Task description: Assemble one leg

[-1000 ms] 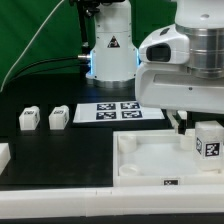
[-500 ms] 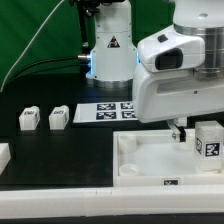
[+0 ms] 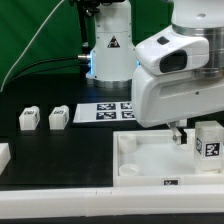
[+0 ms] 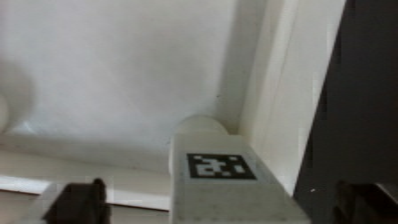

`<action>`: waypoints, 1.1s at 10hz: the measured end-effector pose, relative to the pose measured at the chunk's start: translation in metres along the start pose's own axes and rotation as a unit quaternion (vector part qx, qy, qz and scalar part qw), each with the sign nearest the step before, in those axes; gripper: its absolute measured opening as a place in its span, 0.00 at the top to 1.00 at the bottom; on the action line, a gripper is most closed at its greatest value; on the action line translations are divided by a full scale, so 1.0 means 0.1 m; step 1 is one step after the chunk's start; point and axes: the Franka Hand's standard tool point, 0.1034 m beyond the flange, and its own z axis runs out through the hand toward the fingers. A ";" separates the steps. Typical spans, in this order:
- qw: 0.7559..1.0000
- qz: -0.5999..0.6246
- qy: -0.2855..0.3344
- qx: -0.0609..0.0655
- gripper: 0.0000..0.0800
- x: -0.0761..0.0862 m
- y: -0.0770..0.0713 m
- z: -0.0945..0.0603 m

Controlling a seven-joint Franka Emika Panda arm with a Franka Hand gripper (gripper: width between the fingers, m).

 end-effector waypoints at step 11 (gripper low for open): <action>0.963 0.269 0.004 0.015 0.63 0.02 -0.02 0.00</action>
Offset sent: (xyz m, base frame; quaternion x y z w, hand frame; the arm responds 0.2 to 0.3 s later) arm 0.0000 0.0000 0.0000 0.0000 0.0000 0.0000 1.0000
